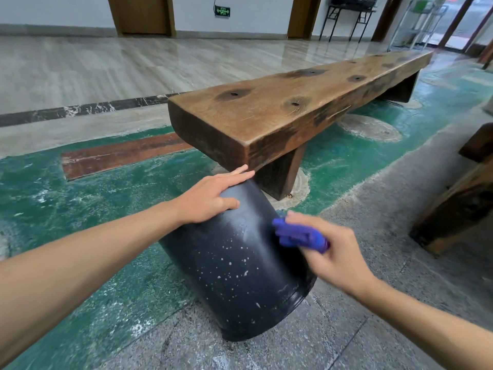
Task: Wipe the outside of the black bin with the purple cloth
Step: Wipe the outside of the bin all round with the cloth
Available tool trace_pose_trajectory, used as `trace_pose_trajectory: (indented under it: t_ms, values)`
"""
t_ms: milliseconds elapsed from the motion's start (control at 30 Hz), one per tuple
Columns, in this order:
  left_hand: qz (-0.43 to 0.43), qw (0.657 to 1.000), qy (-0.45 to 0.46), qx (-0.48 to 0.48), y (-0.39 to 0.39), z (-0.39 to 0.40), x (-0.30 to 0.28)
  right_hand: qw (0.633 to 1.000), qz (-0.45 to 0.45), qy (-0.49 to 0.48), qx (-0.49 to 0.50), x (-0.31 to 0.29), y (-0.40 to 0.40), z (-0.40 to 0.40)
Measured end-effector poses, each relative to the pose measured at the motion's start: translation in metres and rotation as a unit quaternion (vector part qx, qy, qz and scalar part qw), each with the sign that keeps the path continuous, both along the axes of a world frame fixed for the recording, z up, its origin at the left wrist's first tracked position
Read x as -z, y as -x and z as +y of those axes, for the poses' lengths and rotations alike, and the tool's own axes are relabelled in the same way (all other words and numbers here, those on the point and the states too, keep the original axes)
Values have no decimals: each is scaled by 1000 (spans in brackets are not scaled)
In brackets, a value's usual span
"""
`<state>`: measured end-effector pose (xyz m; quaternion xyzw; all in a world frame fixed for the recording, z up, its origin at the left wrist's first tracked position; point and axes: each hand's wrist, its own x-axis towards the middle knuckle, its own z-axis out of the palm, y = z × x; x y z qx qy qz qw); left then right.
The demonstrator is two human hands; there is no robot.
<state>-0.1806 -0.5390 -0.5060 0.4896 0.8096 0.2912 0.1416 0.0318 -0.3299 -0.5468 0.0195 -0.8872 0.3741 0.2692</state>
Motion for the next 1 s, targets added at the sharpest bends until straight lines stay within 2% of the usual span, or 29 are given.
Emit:
trace_pose_trajectory:
  t_ms: [100, 200, 300, 433, 567, 667, 833, 1000]
  values:
    - [-12, 1000, -12, 7, -5, 0, -1, 992, 12, 91, 84, -24, 37, 4]
    - [-64, 997, -34, 2, -13, 2, -3, 993, 1, 69, 97, -40, 64, -3]
    - [-74, 996, -49, 2, -19, 6, -3, 994, -38, 53, 83, -38, 79, -25]
    - [-112, 990, -86, -16, -19, 12, 1, 997, -24, 23, 64, -22, 78, -49]
    - [-138, 985, -100, -22, -12, 14, 2, 996, -29, -80, -18, -9, 63, -54]
    - [-108, 991, -76, -16, -5, 17, 3, 982, -54, -164, -75, 1, 48, -56]
    - [-70, 996, -24, -41, 6, 20, 7, 941, -68, -299, -144, 18, 15, -42]
    - [-48, 997, -20, -50, 5, 22, 7, 888, -109, -384, -230, 44, -25, -32]
